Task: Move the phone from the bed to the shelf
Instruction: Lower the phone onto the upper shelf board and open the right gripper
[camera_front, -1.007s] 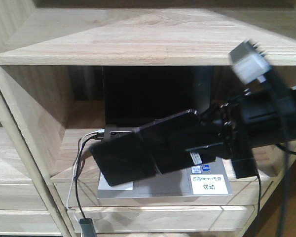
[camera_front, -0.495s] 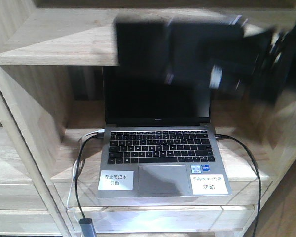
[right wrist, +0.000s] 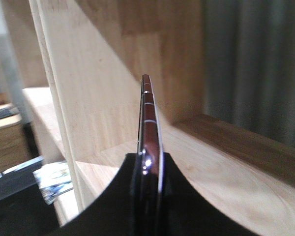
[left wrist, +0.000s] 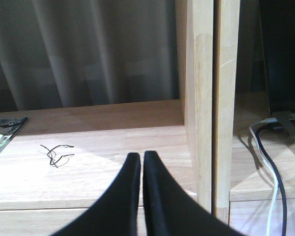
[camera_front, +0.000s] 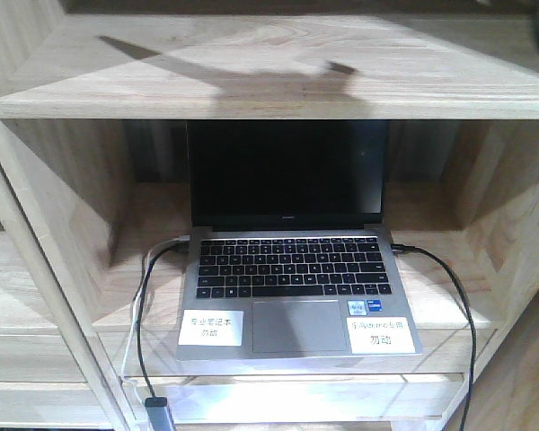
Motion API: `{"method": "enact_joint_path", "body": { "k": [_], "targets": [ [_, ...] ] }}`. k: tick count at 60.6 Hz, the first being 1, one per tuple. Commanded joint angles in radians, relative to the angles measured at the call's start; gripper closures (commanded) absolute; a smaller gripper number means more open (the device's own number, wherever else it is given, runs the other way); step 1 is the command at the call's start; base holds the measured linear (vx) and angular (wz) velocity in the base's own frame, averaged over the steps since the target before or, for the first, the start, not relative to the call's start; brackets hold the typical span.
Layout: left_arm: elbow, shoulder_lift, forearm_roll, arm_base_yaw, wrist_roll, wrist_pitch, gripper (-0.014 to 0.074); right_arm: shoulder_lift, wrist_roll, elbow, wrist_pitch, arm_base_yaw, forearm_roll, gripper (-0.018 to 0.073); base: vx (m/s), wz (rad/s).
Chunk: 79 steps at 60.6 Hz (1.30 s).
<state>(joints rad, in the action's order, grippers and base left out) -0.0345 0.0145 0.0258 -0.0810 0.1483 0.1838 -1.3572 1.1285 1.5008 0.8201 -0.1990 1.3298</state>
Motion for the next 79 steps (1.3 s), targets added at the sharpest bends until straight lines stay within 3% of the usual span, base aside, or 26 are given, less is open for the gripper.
{"method": "enact_joint_path", "body": {
  "k": [1, 10, 22, 39, 56, 67, 79],
  "targets": [
    [0.023, 0.012, 0.009, 0.000, -0.006, -0.072, 0.0595, -0.061, -0.017, 0.120, 0.004, 0.003, 0.068, 0.0562, 0.00, 0.00],
    [0.023, 0.012, 0.009, 0.000, -0.006, -0.072, 0.0595, -0.194, -0.025, 0.248, 0.026, -0.001, 0.069, 0.0562, 0.00, 0.00],
    [0.023, 0.012, 0.009, 0.000, -0.006, -0.072, 0.0595, -0.327, -0.025, 0.340, 0.009, -0.061, 0.035, 0.0562, 0.00, 0.00],
    [0.023, 0.012, 0.009, 0.000, -0.006, -0.072, 0.0595, -0.429, -0.013, 0.352, -0.089, -0.148, -0.018, 0.0562, 0.00, 0.00],
    [0.023, 0.012, 0.009, 0.000, -0.006, -0.072, 0.0595, -0.456, 0.007, 0.352, -0.157, -0.147, -0.042, 0.0534, 0.00, 0.00],
    [0.023, 0.012, 0.009, 0.000, -0.006, -0.072, 0.0595, -0.456, 0.010, 0.352, -0.182, -0.147, -0.067, 0.0420, 0.00, 0.00],
    [0.023, 0.012, 0.009, 0.000, -0.006, -0.072, 0.0595, -0.456, 0.009, 0.352, -0.202, -0.147, -0.067, 0.0155, 0.00, 0.00]
  ]
}}
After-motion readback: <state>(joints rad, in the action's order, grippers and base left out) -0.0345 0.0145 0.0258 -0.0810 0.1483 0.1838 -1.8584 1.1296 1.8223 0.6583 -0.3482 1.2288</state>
